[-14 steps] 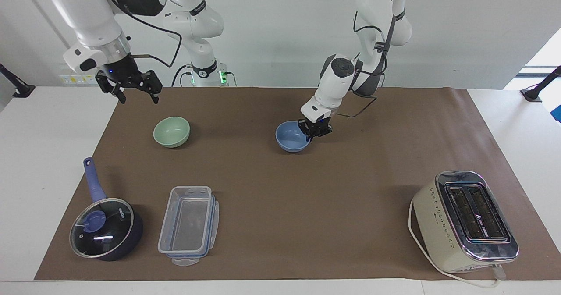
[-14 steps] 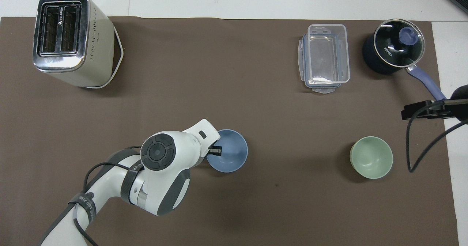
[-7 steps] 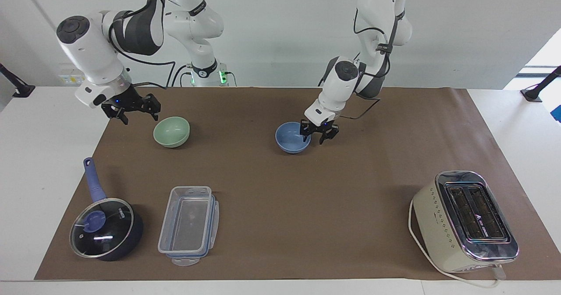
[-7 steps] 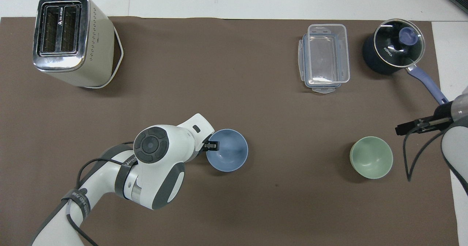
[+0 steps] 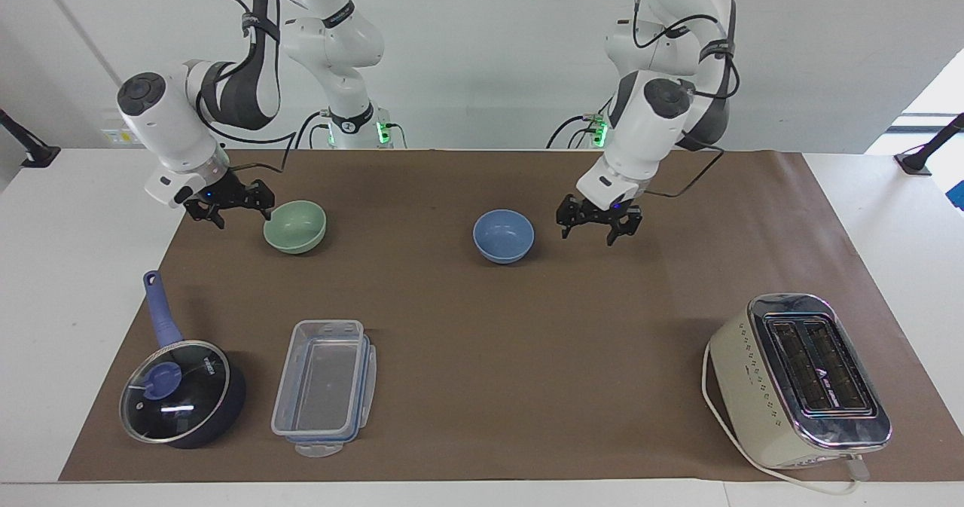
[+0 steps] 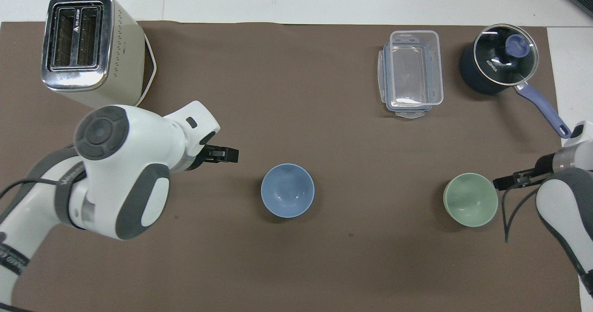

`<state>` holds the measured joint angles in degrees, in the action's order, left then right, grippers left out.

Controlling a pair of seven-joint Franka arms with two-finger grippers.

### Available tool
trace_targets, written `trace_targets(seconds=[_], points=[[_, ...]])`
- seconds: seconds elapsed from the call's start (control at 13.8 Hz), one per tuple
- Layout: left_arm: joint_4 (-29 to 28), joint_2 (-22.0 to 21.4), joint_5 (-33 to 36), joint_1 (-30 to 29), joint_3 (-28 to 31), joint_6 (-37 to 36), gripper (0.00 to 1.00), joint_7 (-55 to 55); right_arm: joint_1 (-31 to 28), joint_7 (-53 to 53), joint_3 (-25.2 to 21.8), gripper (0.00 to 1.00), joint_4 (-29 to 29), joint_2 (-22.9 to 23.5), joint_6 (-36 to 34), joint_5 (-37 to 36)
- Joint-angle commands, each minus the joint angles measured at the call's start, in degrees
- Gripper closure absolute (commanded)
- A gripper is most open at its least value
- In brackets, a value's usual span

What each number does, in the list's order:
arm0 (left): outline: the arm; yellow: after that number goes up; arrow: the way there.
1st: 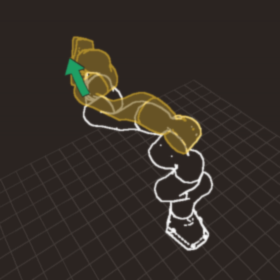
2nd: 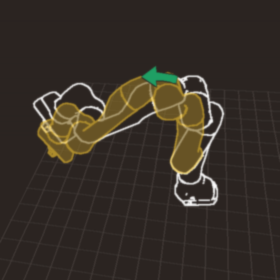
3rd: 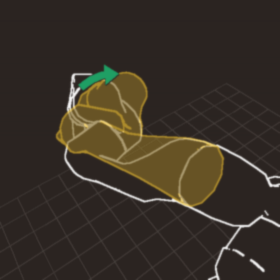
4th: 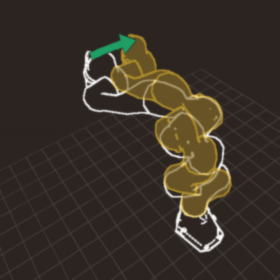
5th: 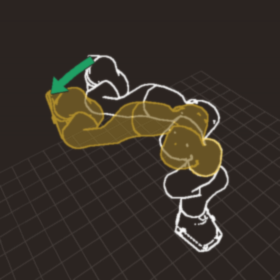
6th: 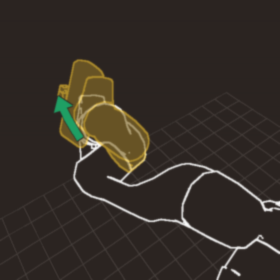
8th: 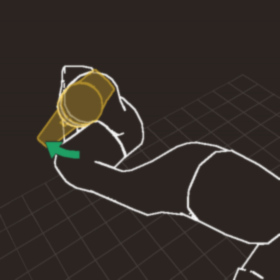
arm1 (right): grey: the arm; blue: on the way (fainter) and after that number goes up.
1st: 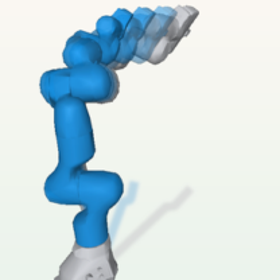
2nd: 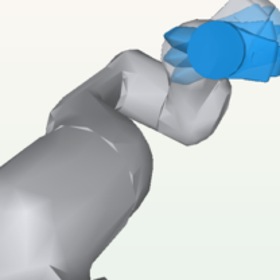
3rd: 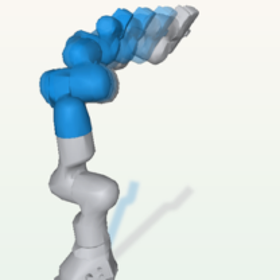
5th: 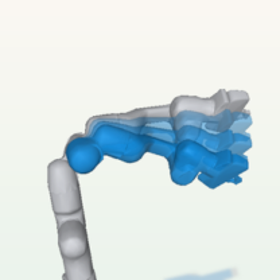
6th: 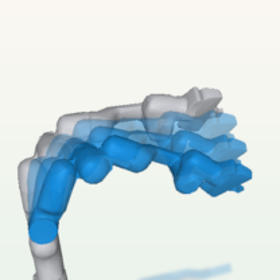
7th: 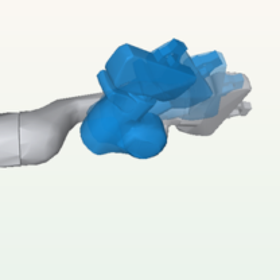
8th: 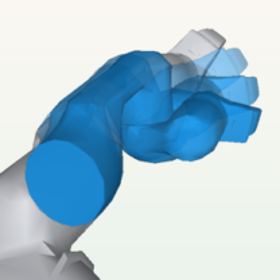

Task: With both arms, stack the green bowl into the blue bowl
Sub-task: 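Withdraw the left gripper while the right gripper grasps the green bowl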

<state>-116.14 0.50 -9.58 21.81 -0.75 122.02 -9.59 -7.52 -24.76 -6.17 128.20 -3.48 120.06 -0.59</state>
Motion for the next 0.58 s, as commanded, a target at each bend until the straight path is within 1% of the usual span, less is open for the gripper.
trace_targets(seconds=[0.0,0.15,0.36,0.51], points=[[4.8,-4.9,1.1,-5.1,-0.4,-10.3,0.0,1.5,-2.9,-4.4,0.3,0.0,7.1,-2.1,6.6,0.1],[10.3,-4.5,2.3,-8.4,-0.5,-14.9,0.0,4.6,-3.0,-4.5,0.4,0.0,9.5,-2.1,9.2,0.1],[16.9,-4.0,2.6,-13.1,-0.4,-21.6,0.0,12.2,-2.9,-4.2,0.4,0.0,10.0,-1.8,9.4,0.2],[22.2,-2.3,2.8,-16.7,-0.3,-26.6,0.0,17.6,-2.8,-4.1,0.4,0.0,11.3,-2.0,10.2,0.2]])
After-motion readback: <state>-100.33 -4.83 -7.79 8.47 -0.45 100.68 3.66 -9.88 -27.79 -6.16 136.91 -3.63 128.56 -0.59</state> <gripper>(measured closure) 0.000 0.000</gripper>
